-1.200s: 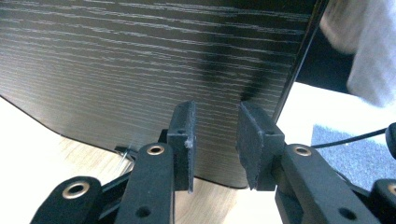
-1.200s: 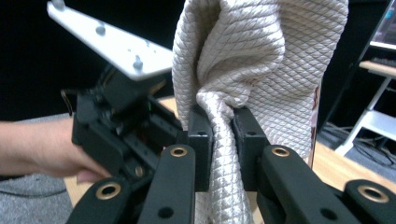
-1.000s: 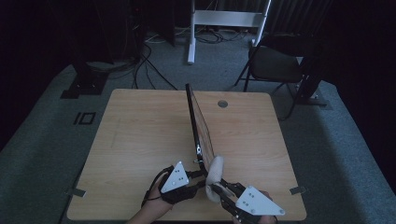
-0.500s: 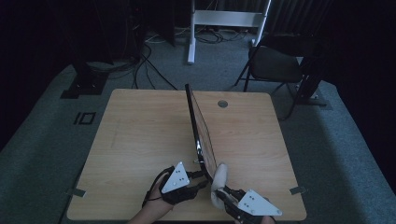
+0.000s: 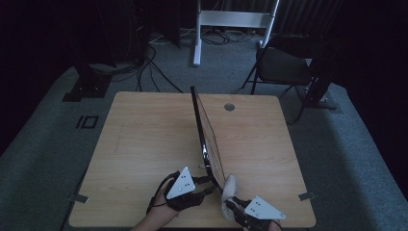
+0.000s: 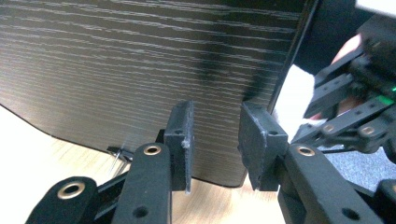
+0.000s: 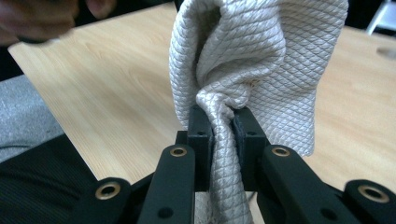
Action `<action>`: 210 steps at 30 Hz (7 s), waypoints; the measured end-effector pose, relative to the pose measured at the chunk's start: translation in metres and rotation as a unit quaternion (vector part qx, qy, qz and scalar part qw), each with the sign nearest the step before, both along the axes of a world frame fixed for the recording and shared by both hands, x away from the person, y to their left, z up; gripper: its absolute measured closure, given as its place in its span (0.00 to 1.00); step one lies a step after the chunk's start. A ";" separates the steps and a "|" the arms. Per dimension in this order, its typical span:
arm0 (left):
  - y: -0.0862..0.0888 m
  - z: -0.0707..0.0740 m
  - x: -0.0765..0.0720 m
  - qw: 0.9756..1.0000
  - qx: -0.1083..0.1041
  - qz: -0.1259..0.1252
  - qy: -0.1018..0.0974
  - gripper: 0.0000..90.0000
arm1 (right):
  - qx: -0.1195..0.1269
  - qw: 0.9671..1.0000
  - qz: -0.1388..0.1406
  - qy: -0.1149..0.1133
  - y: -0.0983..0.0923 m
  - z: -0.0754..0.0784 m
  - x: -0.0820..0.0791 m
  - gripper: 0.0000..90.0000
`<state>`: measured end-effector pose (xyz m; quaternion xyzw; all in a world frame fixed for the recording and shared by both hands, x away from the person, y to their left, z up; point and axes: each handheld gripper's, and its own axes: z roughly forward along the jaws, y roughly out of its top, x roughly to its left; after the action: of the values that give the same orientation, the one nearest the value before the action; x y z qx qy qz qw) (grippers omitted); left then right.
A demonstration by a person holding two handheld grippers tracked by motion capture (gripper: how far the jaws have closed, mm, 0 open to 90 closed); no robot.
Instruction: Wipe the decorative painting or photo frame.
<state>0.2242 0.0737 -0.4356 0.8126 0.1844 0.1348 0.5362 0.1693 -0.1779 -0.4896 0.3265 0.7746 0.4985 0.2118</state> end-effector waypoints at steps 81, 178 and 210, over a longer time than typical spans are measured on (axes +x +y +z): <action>-0.011 0.030 -0.023 0.981 -0.105 0.161 -0.032 0.50 | 0.006 0.998 -0.065 0.010 -0.025 0.002 0.019 0.89; 0.023 0.034 -0.021 0.975 -0.079 0.204 -0.043 0.72 | 0.026 0.995 0.002 -0.099 0.097 0.182 0.225 0.92; 0.029 0.034 -0.020 0.975 -0.075 0.203 -0.047 0.74 | -0.011 0.993 -0.102 -0.061 0.077 0.188 0.319 0.92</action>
<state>0.2037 0.1027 -0.4021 0.7085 0.3301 0.2644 0.5650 0.4881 -0.1008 -0.3014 0.3706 0.7281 0.4847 0.3124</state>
